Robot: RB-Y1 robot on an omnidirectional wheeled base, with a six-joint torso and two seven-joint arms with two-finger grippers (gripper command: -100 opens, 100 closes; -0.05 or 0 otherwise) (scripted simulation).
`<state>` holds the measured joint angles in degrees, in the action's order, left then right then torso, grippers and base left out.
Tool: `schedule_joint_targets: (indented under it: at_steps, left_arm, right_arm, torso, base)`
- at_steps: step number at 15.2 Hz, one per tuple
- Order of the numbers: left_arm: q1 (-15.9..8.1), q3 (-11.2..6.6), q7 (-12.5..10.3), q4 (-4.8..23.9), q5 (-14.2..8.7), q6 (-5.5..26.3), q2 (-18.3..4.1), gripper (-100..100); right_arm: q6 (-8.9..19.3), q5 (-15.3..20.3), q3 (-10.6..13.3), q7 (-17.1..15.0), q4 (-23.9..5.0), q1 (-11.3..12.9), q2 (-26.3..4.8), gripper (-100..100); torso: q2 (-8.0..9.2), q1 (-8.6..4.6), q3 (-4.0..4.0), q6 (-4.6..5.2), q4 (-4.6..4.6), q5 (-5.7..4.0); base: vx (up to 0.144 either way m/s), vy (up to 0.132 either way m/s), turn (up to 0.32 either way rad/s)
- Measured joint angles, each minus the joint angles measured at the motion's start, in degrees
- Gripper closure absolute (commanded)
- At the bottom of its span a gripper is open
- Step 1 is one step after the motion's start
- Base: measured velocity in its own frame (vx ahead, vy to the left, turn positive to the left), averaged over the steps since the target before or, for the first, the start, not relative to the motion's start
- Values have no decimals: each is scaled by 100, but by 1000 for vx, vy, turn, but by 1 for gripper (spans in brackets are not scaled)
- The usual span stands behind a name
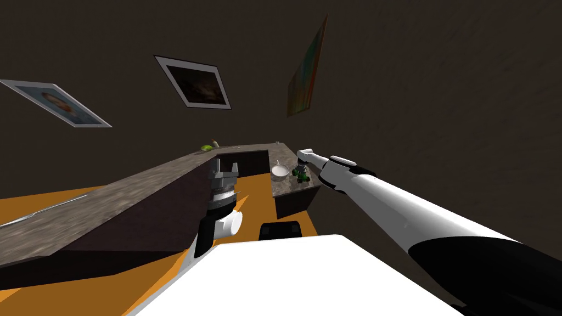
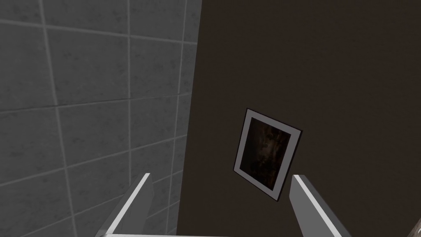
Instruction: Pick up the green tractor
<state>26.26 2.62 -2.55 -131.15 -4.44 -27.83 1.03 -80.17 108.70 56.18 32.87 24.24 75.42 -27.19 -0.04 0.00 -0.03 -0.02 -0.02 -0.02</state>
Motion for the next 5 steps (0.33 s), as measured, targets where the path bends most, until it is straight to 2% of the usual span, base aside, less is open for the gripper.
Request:
schedule_joint_targets:
  at_steps: [3,4,5]
  left_arm:
    - [0,0,0,0,0,0,0,0]
    - [0,0,0,0,0,0,0,0]
    - [0,0,0,0,0,0,0,0]
  right_arm:
    - [-32,-1,-10,-13,46,17,-30,100]
    - [-115,-3,-25,-71,208,30,-116,100]
    - [-186,-10,-47,-39,98,128,-86,100]
  torso:
    - [3,1,3,1,3,2]
    - [10,3,9,2,9,4]
    - [15,7,15,1,15,8]
  base:
    - [-11,3,-12]
    - [-22,6,-28]
    - [-10,3,-8]
